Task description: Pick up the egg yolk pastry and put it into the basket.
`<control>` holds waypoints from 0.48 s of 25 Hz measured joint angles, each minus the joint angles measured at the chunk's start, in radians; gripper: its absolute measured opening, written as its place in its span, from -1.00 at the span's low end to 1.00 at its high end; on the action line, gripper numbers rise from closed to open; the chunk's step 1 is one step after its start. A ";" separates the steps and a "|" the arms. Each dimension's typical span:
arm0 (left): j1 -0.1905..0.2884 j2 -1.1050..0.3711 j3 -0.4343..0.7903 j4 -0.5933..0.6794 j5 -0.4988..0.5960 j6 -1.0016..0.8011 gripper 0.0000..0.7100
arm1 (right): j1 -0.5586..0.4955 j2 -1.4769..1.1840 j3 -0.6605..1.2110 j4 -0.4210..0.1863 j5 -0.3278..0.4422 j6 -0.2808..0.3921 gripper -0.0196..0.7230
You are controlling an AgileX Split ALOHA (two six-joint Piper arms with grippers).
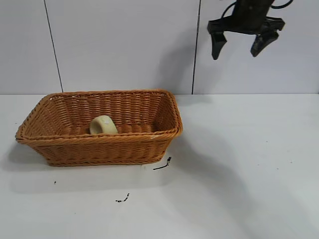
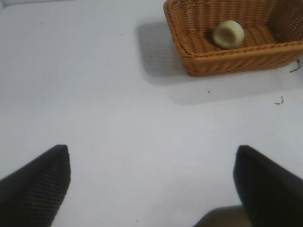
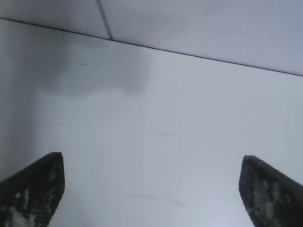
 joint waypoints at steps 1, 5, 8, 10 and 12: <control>0.000 0.000 0.000 0.000 0.000 0.000 0.96 | -0.004 0.000 0.000 0.002 0.000 0.000 0.92; 0.000 0.000 0.000 0.000 0.000 0.000 0.96 | -0.008 -0.034 0.026 0.014 0.000 0.000 0.92; 0.000 0.000 0.000 0.000 0.000 0.000 0.96 | -0.008 -0.104 0.091 0.028 0.000 0.000 0.92; 0.000 0.000 0.000 0.000 0.000 0.000 0.96 | -0.008 -0.135 0.124 0.030 0.000 0.000 0.92; 0.000 0.000 0.000 0.000 0.000 0.000 0.96 | -0.008 -0.209 0.200 0.032 0.000 0.000 0.92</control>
